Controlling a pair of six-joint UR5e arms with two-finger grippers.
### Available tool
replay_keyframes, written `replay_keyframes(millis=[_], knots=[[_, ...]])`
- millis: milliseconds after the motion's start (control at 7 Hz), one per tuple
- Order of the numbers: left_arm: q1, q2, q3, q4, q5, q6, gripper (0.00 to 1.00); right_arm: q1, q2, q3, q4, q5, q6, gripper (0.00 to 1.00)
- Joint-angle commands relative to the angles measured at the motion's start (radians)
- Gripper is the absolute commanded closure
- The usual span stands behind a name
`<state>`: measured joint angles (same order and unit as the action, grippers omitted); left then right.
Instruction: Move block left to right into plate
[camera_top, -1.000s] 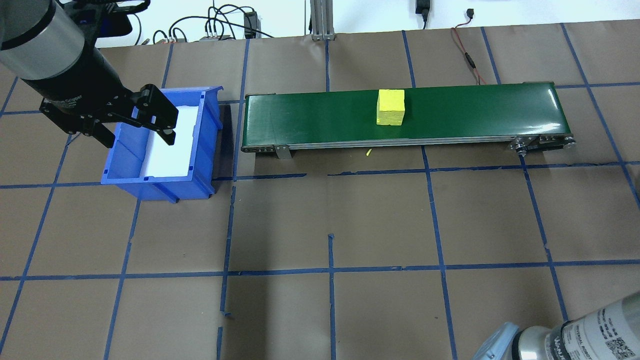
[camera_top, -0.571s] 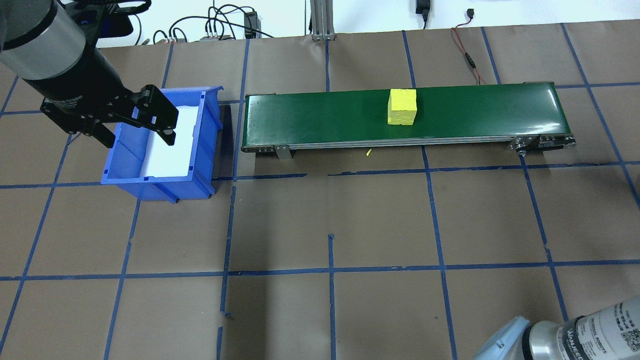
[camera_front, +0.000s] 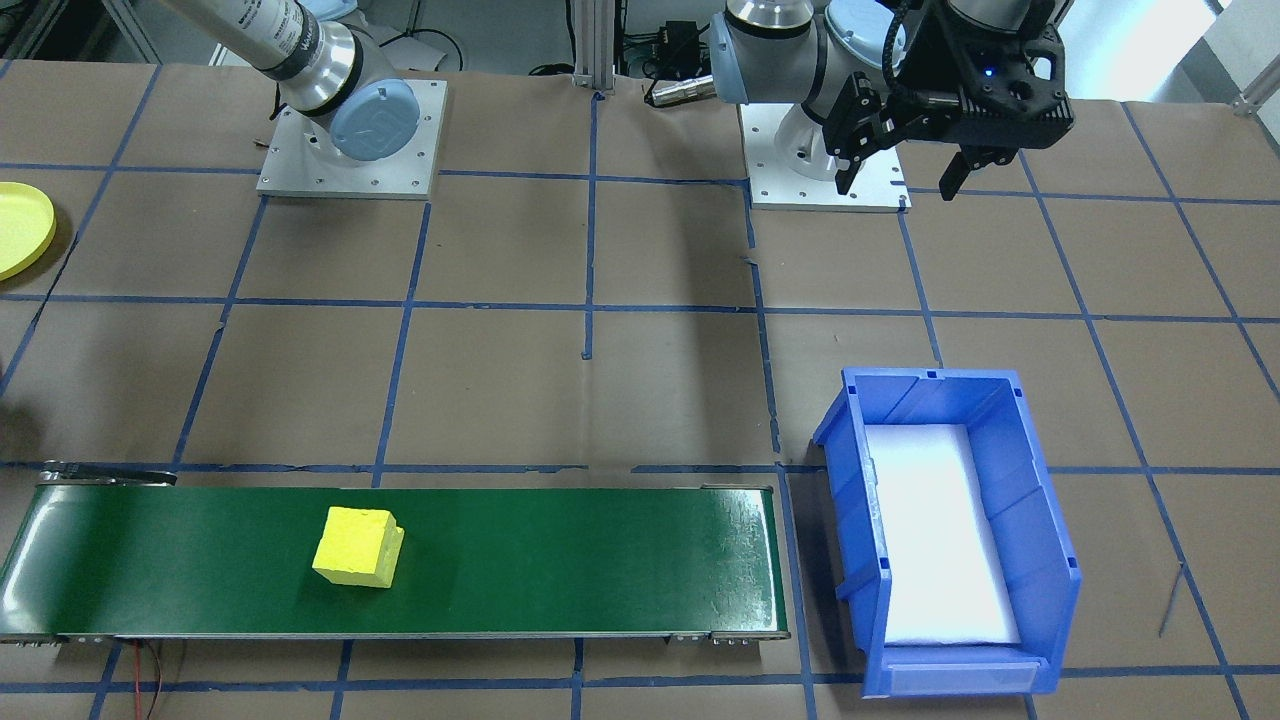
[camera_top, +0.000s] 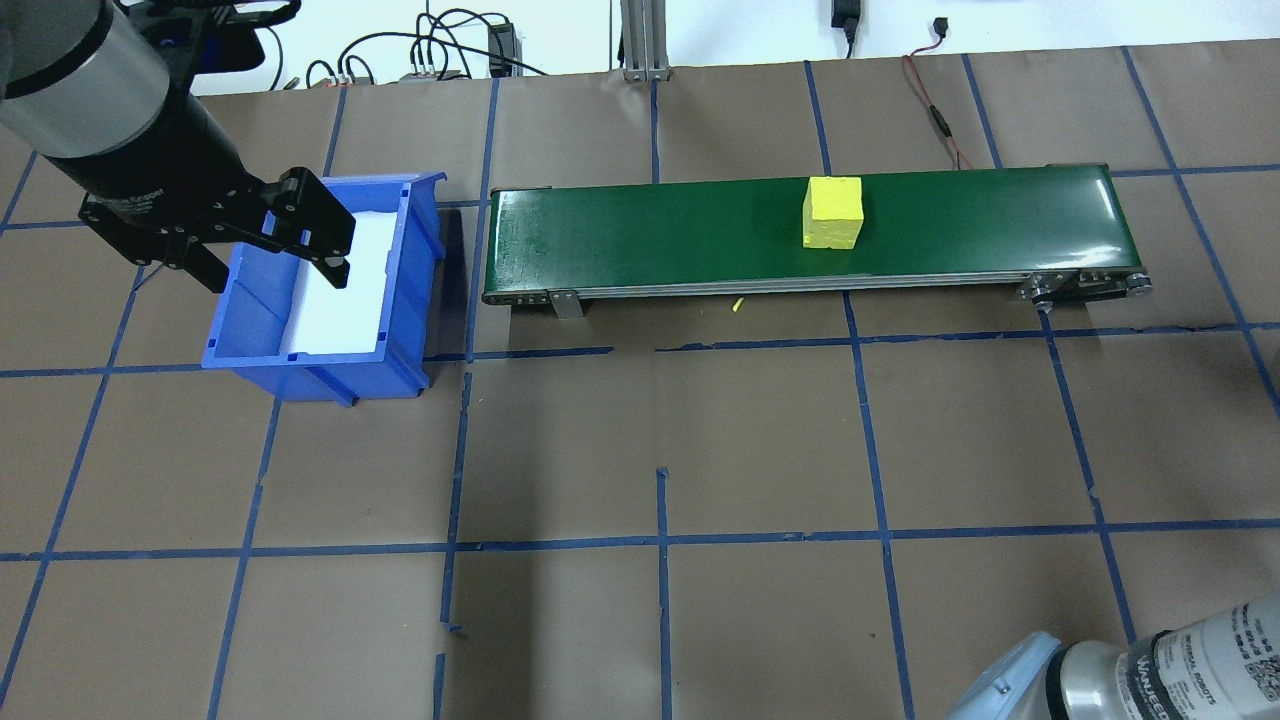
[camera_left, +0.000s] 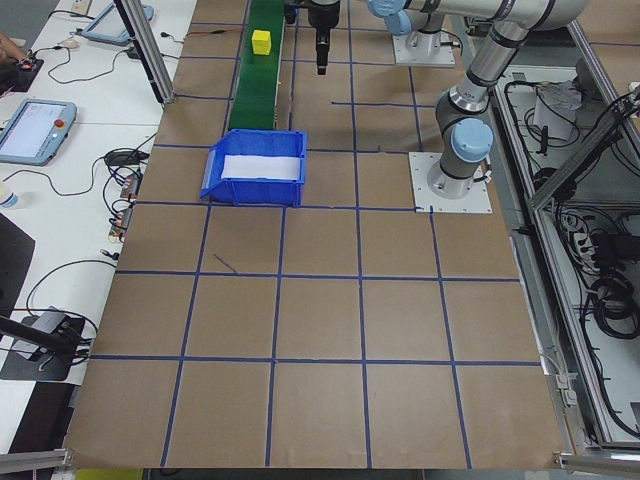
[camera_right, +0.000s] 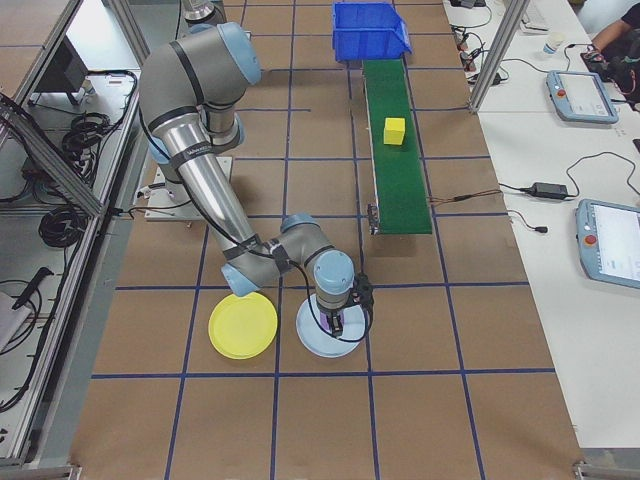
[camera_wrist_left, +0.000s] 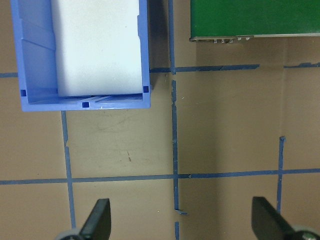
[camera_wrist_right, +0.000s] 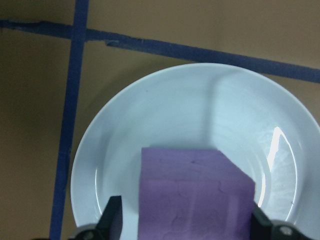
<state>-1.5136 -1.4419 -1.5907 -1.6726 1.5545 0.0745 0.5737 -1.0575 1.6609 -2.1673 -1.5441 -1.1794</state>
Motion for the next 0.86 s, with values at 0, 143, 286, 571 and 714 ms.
replay_keyframes(millis=[0, 143, 286, 571, 714], knots=[[0.001, 0.0, 0.0, 0.004, -0.001, -0.001, 0.0, 0.002, -0.012, -0.027, 0.009, -0.001, 0.059, 0.0], [0.001, 0.0, 0.0, 0.004, -0.001, -0.001, 0.0, 0.012, -0.028, -0.032, 0.014, 0.013, 0.081, 0.0], [0.001, 0.0, 0.0, 0.004, -0.002, -0.004, 0.0, 0.056, -0.053, -0.035, 0.02, 0.024, 0.14, 0.0], [0.001, 0.0, 0.0, 0.004, -0.001, -0.002, 0.0, 0.19, -0.065, -0.108, 0.103, 0.088, 0.284, 0.01], [0.001, 0.0, 0.0, 0.004, -0.001, -0.001, 0.0, 0.26, -0.071, -0.156, 0.197, 0.09, 0.396, 0.01]])
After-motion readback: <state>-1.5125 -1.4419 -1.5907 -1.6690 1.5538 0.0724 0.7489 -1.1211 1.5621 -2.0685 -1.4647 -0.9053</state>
